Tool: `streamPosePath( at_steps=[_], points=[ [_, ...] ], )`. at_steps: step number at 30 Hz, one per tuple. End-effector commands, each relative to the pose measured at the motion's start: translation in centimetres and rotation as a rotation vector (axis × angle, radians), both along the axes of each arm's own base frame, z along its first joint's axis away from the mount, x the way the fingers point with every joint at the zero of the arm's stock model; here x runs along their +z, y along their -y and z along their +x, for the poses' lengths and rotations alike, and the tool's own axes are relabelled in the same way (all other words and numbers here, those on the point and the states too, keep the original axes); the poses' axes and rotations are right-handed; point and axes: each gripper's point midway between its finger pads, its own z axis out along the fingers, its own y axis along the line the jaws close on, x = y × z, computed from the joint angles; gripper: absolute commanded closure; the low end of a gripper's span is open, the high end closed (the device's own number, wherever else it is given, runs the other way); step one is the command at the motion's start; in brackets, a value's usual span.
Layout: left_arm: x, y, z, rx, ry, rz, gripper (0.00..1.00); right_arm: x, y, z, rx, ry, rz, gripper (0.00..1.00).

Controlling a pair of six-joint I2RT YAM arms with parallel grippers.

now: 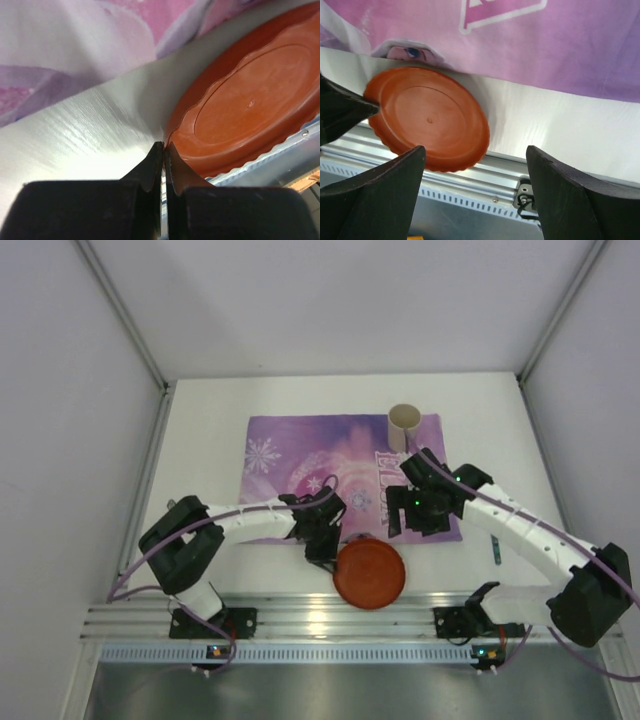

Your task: Set the dinner table for one person

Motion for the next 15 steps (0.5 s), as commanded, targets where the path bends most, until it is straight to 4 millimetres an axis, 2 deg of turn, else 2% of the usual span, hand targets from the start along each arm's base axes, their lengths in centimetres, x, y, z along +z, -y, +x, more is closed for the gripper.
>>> streamPosePath(
  at_steps=[1, 2, 5, 6, 7, 8, 10, 11, 12, 13, 15],
  points=[
    [4.5, 0.6, 0.4, -0.028, 0.081, -0.037, 1.0, 1.1, 1.0, -0.6, 0.0, 0.022, -0.033, 0.18],
    [5.6, 0.5, 1.1, -0.021, 0.117, -0.033, 1.0, 1.4, 1.1, -0.7, -0.003, 0.034, -0.024, 0.19],
    [8.3, -0.7, 1.2, -0.041, 0.161, -0.008, 1.0, 1.4, 1.5, -1.1, -0.006, 0.043, -0.025, 0.19],
    [10.2, -0.1, 2.1, -0.041, 0.202, -0.037, 1.0, 1.4, 1.7, -1.2, -0.008, 0.043, -0.028, 0.19],
    [10.9, -0.5, 2.2, -0.047, 0.216, -0.024, 1.0, 1.5, 1.8, -1.1, -0.012, 0.049, -0.031, 0.19],
    [12.8, 0.1, 3.5, -0.034, 0.258, -0.05, 1.0, 1.7, 1.9, -1.0, -0.014, 0.057, -0.028, 0.19],
    [13.4, -0.9, 5.9, 0.006, 0.309, 0.007, 1.0, 1.8, 1.8, -0.9, -0.015, 0.06, -0.024, 0.19],
    [14.4, -0.7, 7.1, 0.028, 0.336, -0.002, 1.0, 1.9, 1.7, -0.8, -0.013, 0.062, -0.022, 0.19],
    [14.3, -1.1, 8.2, 0.055, 0.348, 0.026, 1.0, 2.1, 1.7, -0.8, -0.015, 0.066, -0.02, 0.19],
    [13.3, -1.3, 9.2, 0.076, 0.332, 0.059, 1.0, 2.2, 1.6, -0.7, -0.013, 0.066, -0.015, 0.19],
    [12.9, -1.5, 11.3, 0.136, 0.331, 0.071, 1.0, 2.5, 1.6, -0.6, -0.011, 0.075, -0.011, 0.19]
  ],
)
